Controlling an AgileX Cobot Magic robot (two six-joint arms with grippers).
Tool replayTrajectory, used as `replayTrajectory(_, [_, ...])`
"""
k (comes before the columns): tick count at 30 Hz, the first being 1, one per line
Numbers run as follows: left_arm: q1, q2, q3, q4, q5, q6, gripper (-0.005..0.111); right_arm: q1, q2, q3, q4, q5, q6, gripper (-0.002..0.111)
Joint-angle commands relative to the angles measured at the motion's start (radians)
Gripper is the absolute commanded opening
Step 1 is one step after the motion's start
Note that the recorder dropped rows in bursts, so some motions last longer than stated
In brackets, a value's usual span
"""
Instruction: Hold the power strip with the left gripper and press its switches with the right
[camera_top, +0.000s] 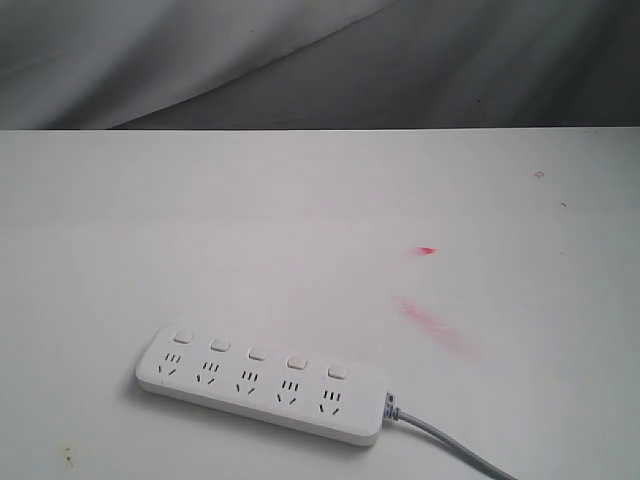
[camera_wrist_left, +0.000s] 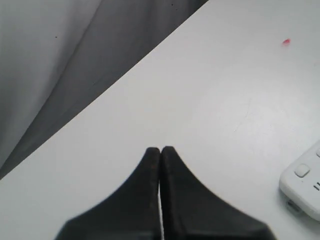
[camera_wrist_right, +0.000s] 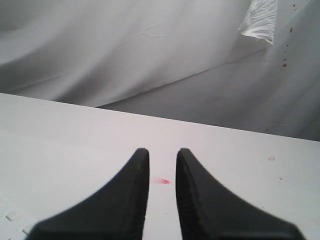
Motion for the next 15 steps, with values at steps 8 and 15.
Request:
replayTrajectory(8, [0.011, 0.124, 0.004, -0.003, -0.068, -0.063, 0.000, -0.005, -0.003, 0.003, 0.001, 0.001, 0.006, 0.019])
replayTrajectory(15, [-0.101, 0.307, -0.052, 0.157, 0.003, 0.009, 0.000, -0.005, -0.003, 0.003, 0.001, 0.001, 0.006, 0.019])
